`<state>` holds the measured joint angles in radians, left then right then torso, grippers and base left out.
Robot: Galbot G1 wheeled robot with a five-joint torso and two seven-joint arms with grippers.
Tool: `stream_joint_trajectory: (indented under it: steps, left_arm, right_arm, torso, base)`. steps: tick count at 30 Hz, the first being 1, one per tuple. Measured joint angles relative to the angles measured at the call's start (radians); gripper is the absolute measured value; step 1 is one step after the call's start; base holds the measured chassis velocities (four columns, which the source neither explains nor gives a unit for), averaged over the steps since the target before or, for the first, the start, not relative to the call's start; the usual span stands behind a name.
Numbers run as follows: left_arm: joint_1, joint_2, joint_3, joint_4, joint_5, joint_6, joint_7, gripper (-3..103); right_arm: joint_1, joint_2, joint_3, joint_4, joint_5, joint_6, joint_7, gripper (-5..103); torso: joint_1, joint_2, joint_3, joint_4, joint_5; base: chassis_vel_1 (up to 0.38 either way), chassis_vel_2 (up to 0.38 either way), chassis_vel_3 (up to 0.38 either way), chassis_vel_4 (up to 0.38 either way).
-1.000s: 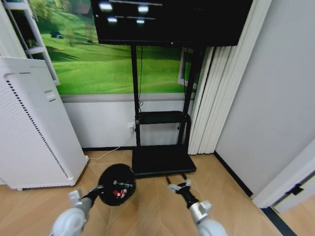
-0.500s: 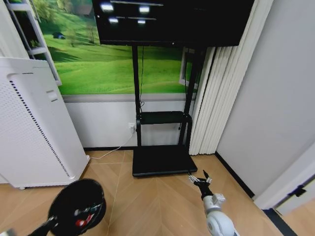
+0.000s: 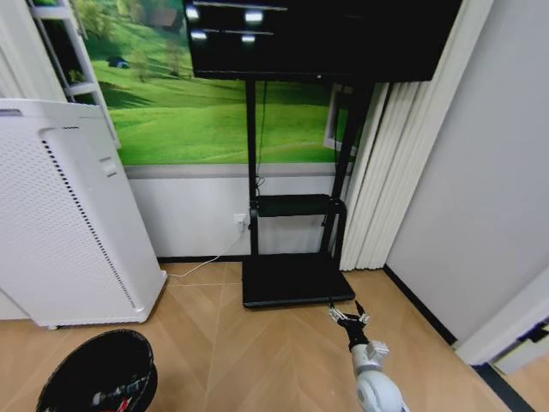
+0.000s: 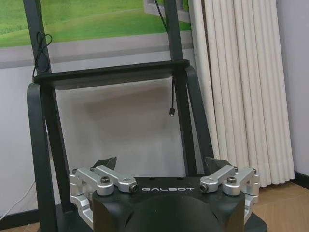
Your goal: Pick up the trash bin and place the garbage on the floor into it.
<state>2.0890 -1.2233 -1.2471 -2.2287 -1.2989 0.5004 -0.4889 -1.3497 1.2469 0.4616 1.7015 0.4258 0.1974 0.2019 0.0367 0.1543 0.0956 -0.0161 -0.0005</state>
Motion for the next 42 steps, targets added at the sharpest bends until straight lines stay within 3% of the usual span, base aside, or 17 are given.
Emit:
stream_joint_trajectory:
  steps: [11,16,28,31,42]
  left_arm:
    - [0.100,0.002,0.049,0.024,-0.076,0.005,-0.099,3]
    - [0.143,-0.006,0.039,0.036,-0.042,-0.019,-0.110,3]
    - [0.216,0.002,-0.042,0.086,-0.021,-0.054,-0.017,3]
    - [0.191,0.023,-0.043,0.148,0.000,-0.054,0.026,3]
    - [0.106,0.049,0.002,0.258,0.065,-0.055,0.073,3]
  right_arm:
    - [0.059,0.009,0.000,-0.048,0.012,0.002,0.007,100]
    - [0.077,0.029,-0.001,-0.074,0.014,0.002,0.004,100]
    - [0.075,0.045,0.003,-0.127,0.022,0.016,-0.006,100]
    - [0.075,0.028,0.005,-0.132,0.037,0.017,-0.007,100]
    - [0.054,0.008,0.003,-0.119,0.042,0.017,-0.003,100]
  torso:
    - [0.000,0.000,0.000,0.0000,0.0008]
    - [0.000,0.000,0.000,-0.0003,0.0006]
    - [0.000,0.000,0.000,-0.0002,0.0006]
    - [0.000,0.000,0.000,-0.0001,0.0004]
    - [0.000,0.000,0.000,-0.0001,0.0004]
  base:
    - [0.047,0.050,-0.057,-0.058]
    - [-0.025,-0.027,0.022,0.022]
    - [0.000,0.000,0.000,0.000]
    - [0.000,0.000,0.000,0.000]
    - [0.000,0.000,0.000,0.000]
